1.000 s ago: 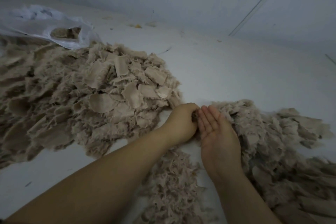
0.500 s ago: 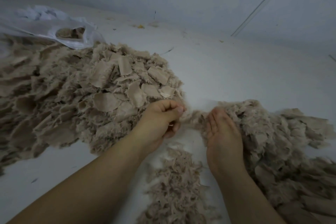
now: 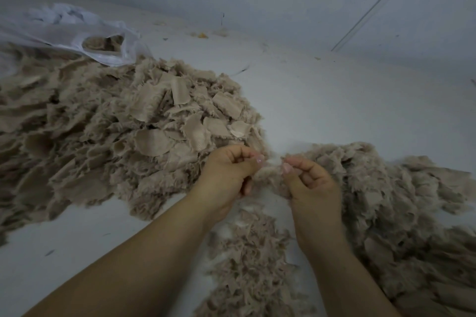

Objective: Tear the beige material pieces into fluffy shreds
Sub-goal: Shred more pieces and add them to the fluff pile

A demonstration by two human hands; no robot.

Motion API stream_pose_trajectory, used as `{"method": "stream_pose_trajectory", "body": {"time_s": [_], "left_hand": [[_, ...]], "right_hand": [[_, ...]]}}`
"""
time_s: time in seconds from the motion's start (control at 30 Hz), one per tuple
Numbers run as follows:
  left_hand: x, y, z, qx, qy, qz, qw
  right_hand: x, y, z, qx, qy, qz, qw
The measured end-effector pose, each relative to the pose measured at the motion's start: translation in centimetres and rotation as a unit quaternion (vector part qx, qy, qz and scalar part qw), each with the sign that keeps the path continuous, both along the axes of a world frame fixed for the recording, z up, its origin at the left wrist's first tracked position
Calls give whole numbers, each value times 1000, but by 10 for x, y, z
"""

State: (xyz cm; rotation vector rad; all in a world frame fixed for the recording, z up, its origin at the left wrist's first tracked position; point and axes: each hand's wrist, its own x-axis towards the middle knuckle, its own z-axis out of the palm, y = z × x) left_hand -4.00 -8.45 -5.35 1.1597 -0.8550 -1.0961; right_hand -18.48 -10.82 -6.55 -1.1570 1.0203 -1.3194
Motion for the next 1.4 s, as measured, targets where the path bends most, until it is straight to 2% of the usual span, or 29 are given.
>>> {"method": "stream_pose_trajectory", "body": {"time_s": [0.13,0.33,0.5,0.63,0.7,0.8,0.93,1.03,1.1,1.27,1.4], "left_hand": [[4,0,-1,-26,22,41,999],[6,3,2,-11,28,-57,998],[4,3,5,72,-31,-72,994],[1,5,9,94,-78,-161,979],[0,6,9,83,-61,-176,979],[-1,6,9,44,-30,-134,990],[-6,8,6,17,-22,-110,993],[-8,9,6,11,-32,-101,994],[-6,8,6,18,-30,-100,994],[-6,10,6,29,-60,-195,979],[-6,10,6,46,-56,-215,974]], "right_hand": [[1,-1,-1,-5,-7,0,1000],[-2,-3,-3,-2,-15,23,1000],[-2,-5,-4,1,-39,37,999],[-1,-5,-5,-2,-67,76,995],[0,-5,-4,3,-88,97,991],[2,-7,-6,8,-98,97,990],[3,-7,-7,68,-132,85,985],[4,-6,-8,63,-63,94,992],[3,-6,-8,59,-56,89,993],[2,-8,-4,71,-127,60,988],[4,-7,-1,72,-118,47,989]]}}
